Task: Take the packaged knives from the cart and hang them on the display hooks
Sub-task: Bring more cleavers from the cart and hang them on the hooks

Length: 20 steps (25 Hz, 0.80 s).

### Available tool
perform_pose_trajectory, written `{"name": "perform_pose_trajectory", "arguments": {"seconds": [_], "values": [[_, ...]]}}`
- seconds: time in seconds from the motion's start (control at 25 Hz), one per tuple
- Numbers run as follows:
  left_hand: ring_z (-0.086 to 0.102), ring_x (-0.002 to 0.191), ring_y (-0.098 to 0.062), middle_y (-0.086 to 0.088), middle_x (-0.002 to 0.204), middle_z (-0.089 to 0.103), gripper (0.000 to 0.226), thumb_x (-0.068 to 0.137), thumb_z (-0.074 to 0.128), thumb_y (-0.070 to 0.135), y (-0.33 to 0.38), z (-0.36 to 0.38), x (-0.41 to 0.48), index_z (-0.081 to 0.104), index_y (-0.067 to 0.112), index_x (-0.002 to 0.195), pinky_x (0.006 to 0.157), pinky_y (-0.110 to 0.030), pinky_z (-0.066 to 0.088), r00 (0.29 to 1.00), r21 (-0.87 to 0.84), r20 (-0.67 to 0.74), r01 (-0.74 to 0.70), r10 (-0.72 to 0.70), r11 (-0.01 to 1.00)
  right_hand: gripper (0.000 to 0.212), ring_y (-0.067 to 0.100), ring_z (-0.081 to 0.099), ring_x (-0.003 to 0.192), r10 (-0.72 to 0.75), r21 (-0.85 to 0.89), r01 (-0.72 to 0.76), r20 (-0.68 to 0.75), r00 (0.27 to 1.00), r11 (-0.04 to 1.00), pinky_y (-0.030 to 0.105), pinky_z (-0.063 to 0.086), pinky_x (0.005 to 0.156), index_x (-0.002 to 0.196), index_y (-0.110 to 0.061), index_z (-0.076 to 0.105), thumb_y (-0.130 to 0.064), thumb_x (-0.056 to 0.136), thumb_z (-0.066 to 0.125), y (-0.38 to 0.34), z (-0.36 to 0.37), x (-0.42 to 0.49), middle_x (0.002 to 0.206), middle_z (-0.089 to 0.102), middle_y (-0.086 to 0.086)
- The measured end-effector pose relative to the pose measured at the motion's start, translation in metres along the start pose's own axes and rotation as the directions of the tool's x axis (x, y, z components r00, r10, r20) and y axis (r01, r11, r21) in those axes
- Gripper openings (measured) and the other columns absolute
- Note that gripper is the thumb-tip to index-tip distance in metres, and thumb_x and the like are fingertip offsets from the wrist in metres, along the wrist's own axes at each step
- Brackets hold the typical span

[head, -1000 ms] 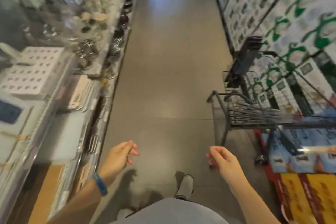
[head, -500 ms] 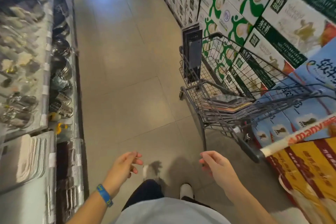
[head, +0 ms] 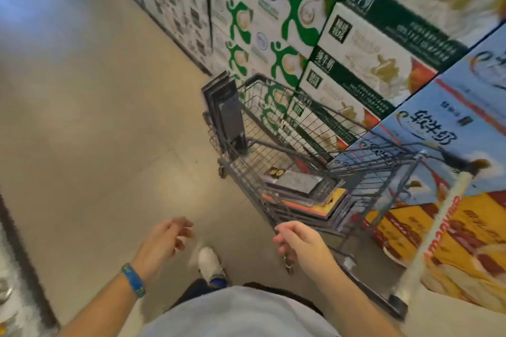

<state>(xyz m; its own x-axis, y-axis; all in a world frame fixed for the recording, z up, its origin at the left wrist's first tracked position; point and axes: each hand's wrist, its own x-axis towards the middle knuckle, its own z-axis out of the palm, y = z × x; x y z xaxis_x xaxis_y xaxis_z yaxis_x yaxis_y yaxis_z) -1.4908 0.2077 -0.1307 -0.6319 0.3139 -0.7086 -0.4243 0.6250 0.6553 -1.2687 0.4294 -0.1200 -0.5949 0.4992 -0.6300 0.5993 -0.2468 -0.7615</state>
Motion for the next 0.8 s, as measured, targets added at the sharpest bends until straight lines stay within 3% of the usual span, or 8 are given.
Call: {"name": "perform_pose_trajectory", "arguments": {"seconds": [0.2, 0.36, 0.48, 0.56, 0.64, 0.68, 0.76, 0.8], "values": [[0.051, 0.058, -0.017, -0.005, 0.084, 0.071, 0.029, 0.104, 0.047, 0.028, 0.087, -0.005, 0.086, 0.068, 0.009, 0.099, 0.055, -0.027, 0.034, 0.987, 0.198, 0.160, -0.034, 0.002, 0.980, 0.016, 0.011, 0.069, 0.071, 0.065, 0.123, -0.040, -0.206, 0.976, 0.992, 0.026, 0.051, 0.064, 0.093, -0.036, 0.076, -0.035, 0.101, 0.061, -0.041, -0.003, 0.048, 0.090, 0.078, -0.001], [0.053, 0.058, -0.013, 0.001, 0.083, 0.072, 0.028, 0.103, 0.047, 0.031, 0.116, 0.020, 0.122, 0.068, 0.014, 0.098, 0.057, -0.027, 0.038, 0.968, 0.278, 0.252, -0.053, -0.020, 0.959, 0.014, 0.008, 0.070, 0.072, 0.145, 0.156, -0.096, -0.344, 0.928, 0.983, 0.019, 0.050, 0.062, 0.095, -0.029, 0.073, -0.034, 0.101, 0.061, -0.038, -0.030, 0.072, 0.090, 0.078, -0.006], [0.054, 0.048, -0.006, -0.001, 0.086, 0.072, 0.028, 0.104, 0.044, 0.027, 0.150, 0.049, 0.142, 0.068, 0.017, 0.094, 0.049, -0.022, 0.037, 0.965, 0.291, 0.261, -0.111, 0.033, 0.950, 0.012, 0.014, 0.068, 0.095, 0.159, 0.034, -0.165, -0.507, 0.847, 0.986, 0.029, 0.048, 0.080, 0.101, -0.026, 0.071, -0.033, 0.101, 0.061, -0.040, -0.082, 0.116, 0.101, 0.076, -0.008], [0.055, 0.048, -0.005, -0.002, 0.084, 0.073, 0.028, 0.104, 0.044, 0.029, 0.178, 0.063, 0.149, 0.069, 0.019, 0.093, 0.046, -0.020, 0.036, 0.962, 0.283, 0.263, -0.145, 0.069, 0.948, 0.023, 0.021, 0.064, 0.106, 0.125, -0.154, -0.260, -0.585, 0.802, 0.953, 0.031, 0.046, 0.085, 0.116, -0.021, 0.067, -0.037, 0.101, 0.061, -0.042, -0.117, 0.146, 0.118, 0.071, 0.000], [0.058, 0.051, -0.005, 0.002, 0.082, 0.075, 0.030, 0.103, 0.044, 0.033, 0.203, 0.077, 0.156, 0.070, 0.022, 0.092, 0.046, -0.018, 0.039, 0.951, 0.332, 0.290, -0.204, 0.106, 0.921, 0.047, 0.031, 0.059, 0.118, 0.079, -0.388, -0.358, -0.576, 0.813, 0.850, 0.039, 0.050, 0.093, 0.135, -0.018, 0.058, -0.046, 0.098, 0.064, -0.038, -0.145, 0.180, 0.128, 0.065, 0.010], [0.059, 0.053, -0.004, 0.004, 0.082, 0.075, 0.031, 0.104, 0.044, 0.034, 0.211, 0.084, 0.159, 0.070, 0.023, 0.092, 0.046, -0.016, 0.041, 0.945, 0.361, 0.305, -0.233, 0.122, 0.903, 0.060, 0.035, 0.056, 0.122, 0.126, -0.485, -0.434, -0.546, 0.829, 0.759, 0.043, 0.050, 0.095, 0.142, -0.018, 0.051, -0.051, 0.095, 0.066, -0.034, -0.154, 0.196, 0.131, 0.062, 0.013], [0.060, 0.054, -0.003, 0.006, 0.082, 0.075, 0.031, 0.104, 0.043, 0.034, 0.223, 0.098, 0.161, 0.070, 0.023, 0.093, 0.046, -0.013, 0.042, 0.936, 0.398, 0.322, -0.272, 0.144, 0.876, 0.080, 0.037, 0.057, 0.124, 0.336, -0.575, -0.540, -0.429, 0.839, 0.615, 0.045, 0.052, 0.097, 0.153, -0.016, 0.037, -0.053, 0.091, 0.071, -0.026, -0.163, 0.219, 0.135, 0.060, 0.015], [0.060, 0.054, -0.002, 0.005, 0.082, 0.075, 0.031, 0.105, 0.043, 0.033, 0.226, 0.106, 0.163, 0.070, 0.023, 0.094, 0.046, -0.012, 0.042, 0.934, 0.407, 0.327, -0.277, 0.144, 0.870, 0.085, 0.037, 0.060, 0.121, 0.444, -0.548, -0.565, -0.350, 0.825, 0.617, 0.045, 0.054, 0.095, 0.156, -0.014, 0.033, -0.047, 0.090, 0.075, -0.021, -0.163, 0.226, 0.137, 0.059, 0.016]]}}
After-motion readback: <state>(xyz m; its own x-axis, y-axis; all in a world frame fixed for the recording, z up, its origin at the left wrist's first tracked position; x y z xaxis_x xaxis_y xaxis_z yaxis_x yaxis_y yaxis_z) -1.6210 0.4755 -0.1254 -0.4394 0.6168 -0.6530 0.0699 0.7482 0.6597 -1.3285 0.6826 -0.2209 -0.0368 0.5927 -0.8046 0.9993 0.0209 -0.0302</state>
